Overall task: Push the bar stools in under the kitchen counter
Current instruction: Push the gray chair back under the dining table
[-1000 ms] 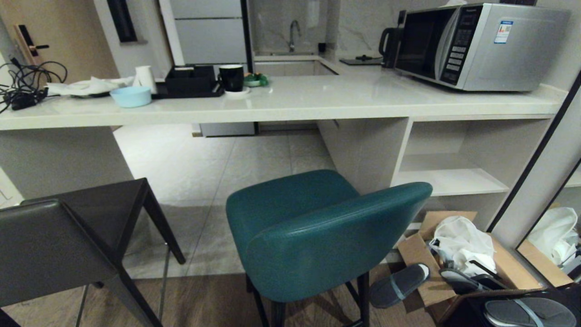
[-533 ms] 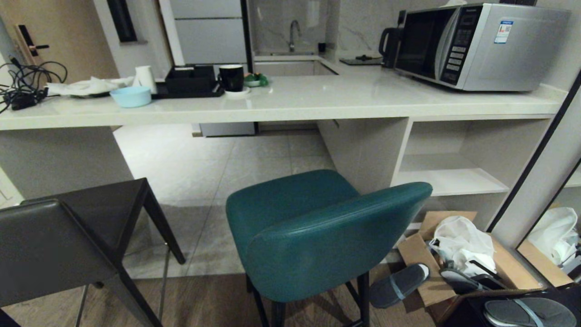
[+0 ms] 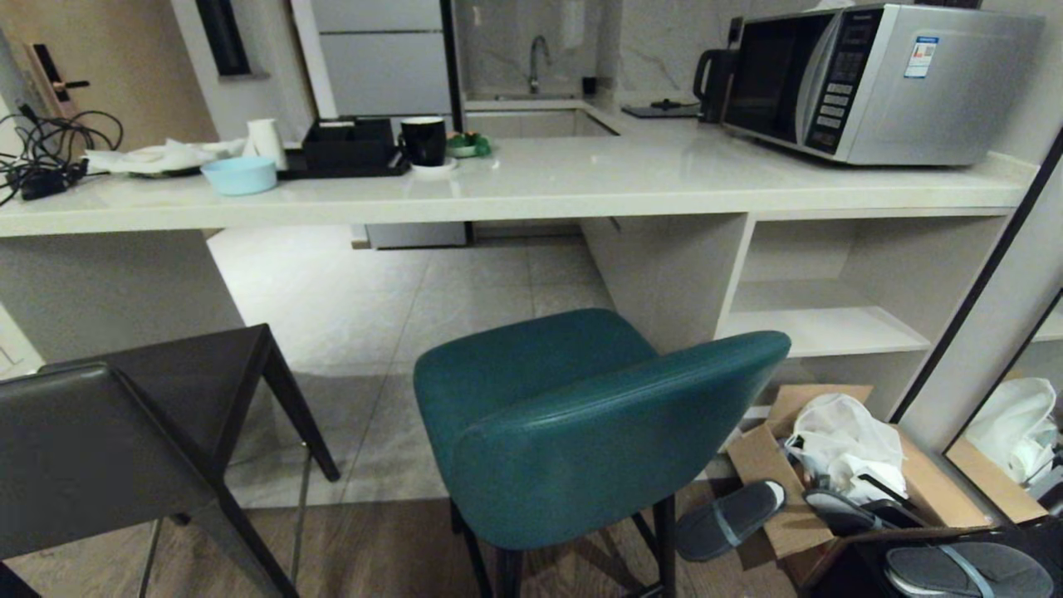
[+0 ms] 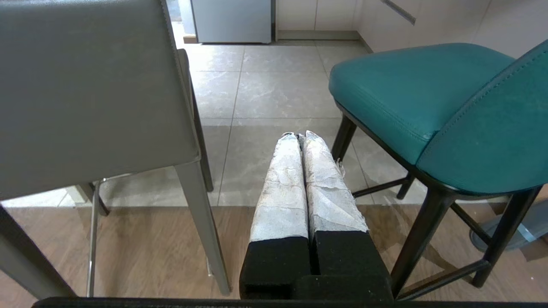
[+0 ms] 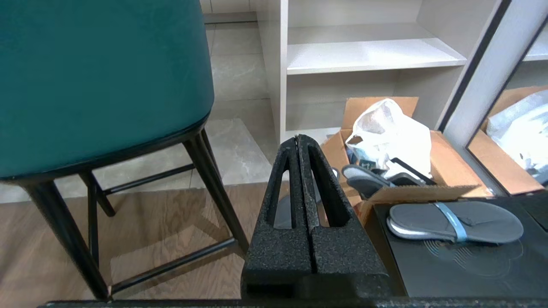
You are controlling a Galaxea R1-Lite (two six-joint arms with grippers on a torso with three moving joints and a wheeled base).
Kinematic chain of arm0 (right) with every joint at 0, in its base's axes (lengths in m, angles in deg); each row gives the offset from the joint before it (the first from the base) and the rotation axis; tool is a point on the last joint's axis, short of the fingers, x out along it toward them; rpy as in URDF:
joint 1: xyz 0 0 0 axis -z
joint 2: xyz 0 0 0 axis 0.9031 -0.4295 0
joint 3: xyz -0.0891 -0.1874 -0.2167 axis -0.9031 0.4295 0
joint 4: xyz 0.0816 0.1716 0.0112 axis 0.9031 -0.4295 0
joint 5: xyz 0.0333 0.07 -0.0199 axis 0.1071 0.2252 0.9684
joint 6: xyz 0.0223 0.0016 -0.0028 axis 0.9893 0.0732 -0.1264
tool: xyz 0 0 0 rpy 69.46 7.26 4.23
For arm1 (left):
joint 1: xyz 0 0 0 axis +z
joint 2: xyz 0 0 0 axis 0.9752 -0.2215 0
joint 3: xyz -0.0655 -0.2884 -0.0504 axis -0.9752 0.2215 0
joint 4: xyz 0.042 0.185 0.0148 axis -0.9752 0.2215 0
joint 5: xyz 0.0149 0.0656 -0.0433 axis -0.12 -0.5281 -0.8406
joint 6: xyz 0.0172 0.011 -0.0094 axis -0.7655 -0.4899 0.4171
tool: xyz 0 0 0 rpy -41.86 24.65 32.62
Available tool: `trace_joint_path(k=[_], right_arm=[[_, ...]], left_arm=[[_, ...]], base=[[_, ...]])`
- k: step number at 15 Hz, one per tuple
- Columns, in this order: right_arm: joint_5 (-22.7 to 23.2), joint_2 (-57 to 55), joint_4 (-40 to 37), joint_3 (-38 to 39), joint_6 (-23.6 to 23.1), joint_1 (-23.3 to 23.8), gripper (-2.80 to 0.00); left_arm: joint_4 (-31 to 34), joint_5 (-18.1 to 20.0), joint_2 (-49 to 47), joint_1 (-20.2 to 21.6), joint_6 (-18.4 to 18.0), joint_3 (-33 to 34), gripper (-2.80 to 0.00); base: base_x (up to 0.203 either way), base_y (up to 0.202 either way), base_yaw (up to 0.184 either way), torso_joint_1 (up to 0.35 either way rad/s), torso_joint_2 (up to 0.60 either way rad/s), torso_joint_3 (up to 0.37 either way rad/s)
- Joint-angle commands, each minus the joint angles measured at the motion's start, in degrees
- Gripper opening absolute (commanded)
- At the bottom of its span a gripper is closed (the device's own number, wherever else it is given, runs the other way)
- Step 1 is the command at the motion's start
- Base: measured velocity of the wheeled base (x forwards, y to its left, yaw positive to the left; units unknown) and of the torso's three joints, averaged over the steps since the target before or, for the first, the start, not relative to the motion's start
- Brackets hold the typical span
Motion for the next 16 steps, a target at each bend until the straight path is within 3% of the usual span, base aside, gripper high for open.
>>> trace_joint_path(k=[1,8,13,16], right_arm=[[0.1,-0.1,0.0,0.0,-0.4,-0.1,-2.8],[0.0,-0.1,0.1,0.0,0.3,0.0,-2.8],[0.0,-0.1,0.1,0.0,0.3,0.0,-2.8],[0.0,-0.1,0.1,0.0,0.3,0.0,-2.8]], left_arm=[[0.0,0.0,-0.1,0.0,0.0,1.1,-2.8],[0.0,0.0,-0.1,0.0,-0.1,1.1,-2.8],[0.0,0.2,-0.1,0.0,-0.2,1.1,-2.8],[0.0,0.0,-0.1,0.0,-0.1,1.1,-2.8]], base=[[-0.119,0.0,-0.001,0.008,0.0,-0.006],[-0.184,0.0,-0.001,0.0,0.0,0.001],[0.0,0.0,0.0,0.0,0.0,0.0],[0.001,0.127,-0.011,0.001,0.0,0.003]])
